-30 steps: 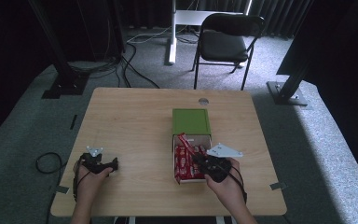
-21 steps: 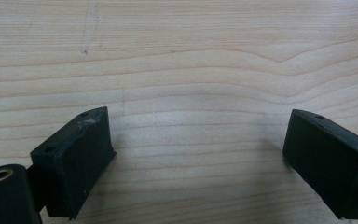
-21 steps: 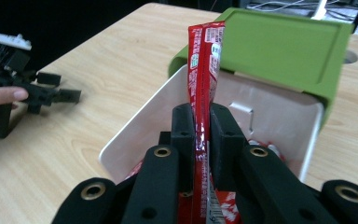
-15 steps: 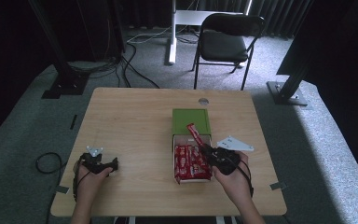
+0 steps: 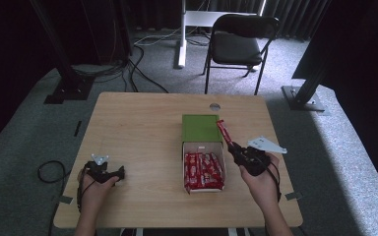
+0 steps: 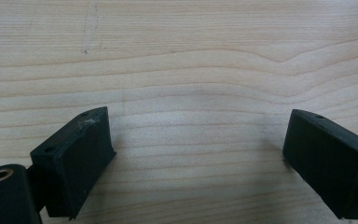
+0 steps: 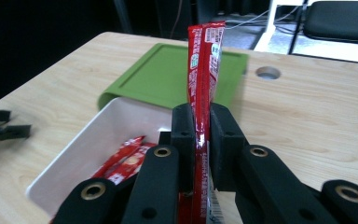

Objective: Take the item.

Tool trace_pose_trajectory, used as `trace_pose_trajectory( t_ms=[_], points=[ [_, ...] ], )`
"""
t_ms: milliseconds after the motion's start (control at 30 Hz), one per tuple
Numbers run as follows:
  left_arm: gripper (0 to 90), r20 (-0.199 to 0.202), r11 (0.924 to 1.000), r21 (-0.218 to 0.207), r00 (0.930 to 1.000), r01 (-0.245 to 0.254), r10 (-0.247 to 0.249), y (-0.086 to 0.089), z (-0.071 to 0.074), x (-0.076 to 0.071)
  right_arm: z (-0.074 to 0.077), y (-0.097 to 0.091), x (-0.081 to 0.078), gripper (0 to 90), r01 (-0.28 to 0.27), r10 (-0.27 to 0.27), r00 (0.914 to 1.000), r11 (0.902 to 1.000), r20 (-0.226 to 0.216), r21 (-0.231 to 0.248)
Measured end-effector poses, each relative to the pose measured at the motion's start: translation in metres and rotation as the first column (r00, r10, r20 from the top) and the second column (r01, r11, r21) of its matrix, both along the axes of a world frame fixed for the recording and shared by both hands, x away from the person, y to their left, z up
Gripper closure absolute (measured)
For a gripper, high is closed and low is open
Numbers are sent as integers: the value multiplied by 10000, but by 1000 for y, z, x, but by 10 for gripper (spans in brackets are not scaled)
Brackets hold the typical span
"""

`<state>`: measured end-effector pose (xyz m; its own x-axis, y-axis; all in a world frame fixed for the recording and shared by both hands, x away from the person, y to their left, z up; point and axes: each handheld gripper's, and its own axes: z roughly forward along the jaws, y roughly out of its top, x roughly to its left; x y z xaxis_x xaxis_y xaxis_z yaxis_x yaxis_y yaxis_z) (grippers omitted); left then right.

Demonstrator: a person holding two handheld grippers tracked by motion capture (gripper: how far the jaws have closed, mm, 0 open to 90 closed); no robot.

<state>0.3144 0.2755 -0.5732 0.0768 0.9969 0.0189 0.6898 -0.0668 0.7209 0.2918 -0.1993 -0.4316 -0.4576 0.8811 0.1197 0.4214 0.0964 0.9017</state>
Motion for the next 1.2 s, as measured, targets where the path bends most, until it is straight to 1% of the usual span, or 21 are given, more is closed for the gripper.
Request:
trace_pose_trajectory(
  t_ms=[33,100,133,233,433,467,533,567,633,700,800,1033,1067,1100,1133,1200],
  points=[
    [90,0,10000,-1,10000,0,0,0,0,0,0,-6,1,818,203,-203,9998,9998,62,-6],
    [90,-1,10000,6,10000,5,-5,0,0,0,0,-8,2,817,274,-274,9996,9996,88,15],
    [90,1,10000,-1,10000,-2,2,0,0,0,0,-14,3,817,512,-512,9986,9987,113,4],
    [91,0,10000,5,10000,4,-4,0,0,0,-1,-21,5,817,757,-758,9970,9971,154,23],
    [90,1,10000,4,10000,4,-4,0,0,0,-3,-38,6,817,1344,-1345,9904,9909,304,47],
    [90,1,10000,4,10000,4,-4,0,0,0,-3,-38,6,817,1344,-1345,9904,9909,304,47],
    [90,2,10000,-1,10000,-1,1,0,0,0,-5,-43,6,817,1515,-1516,9879,9884,314,52],
    [90,2,10000,-1,10000,0,0,0,0,0,-7,-50,6,817,1720,-1722,9845,9851,323,74],
    [91,2,10000,-1,10000,-1,1,0,0,0,-9,-56,6,817,1855,-1855,9822,9826,309,22],
    [90,0,10000,-1,10000,-1,1,0,0,0,-11,-60,5,817,2047,-2043,9782,9788,366,-60],
    [90,8,10000,-3,10000,0,0,0,0,0,-17,-69,4,817,2321,-2318,9722,9727,336,-65],
    [90,3,10000,3,10000,4,-4,0,0,0,-33,-91,3,817,2871,-2870,9579,9578,109,-102],
    [90,3,10000,0,10000,-1,1,0,0,0,-34,-94,3,817,2941,-2940,9558,9557,102,-96],
    [90,3,10000,0,10000,-1,1,0,0,0,-34,-94,3,817,2941,-2940,9558,9557,102,-96],
    [91,1,10000,-1,10000,0,0,0,0,0,-39,-99,3,817,3063,-3063,9519,9519,30,-118],
    [90,5,10000,1,10000,-3,3,0,0,0,-43,-102,2,817,3141,-3142,9494,9493,-17,-145]
  ],
)
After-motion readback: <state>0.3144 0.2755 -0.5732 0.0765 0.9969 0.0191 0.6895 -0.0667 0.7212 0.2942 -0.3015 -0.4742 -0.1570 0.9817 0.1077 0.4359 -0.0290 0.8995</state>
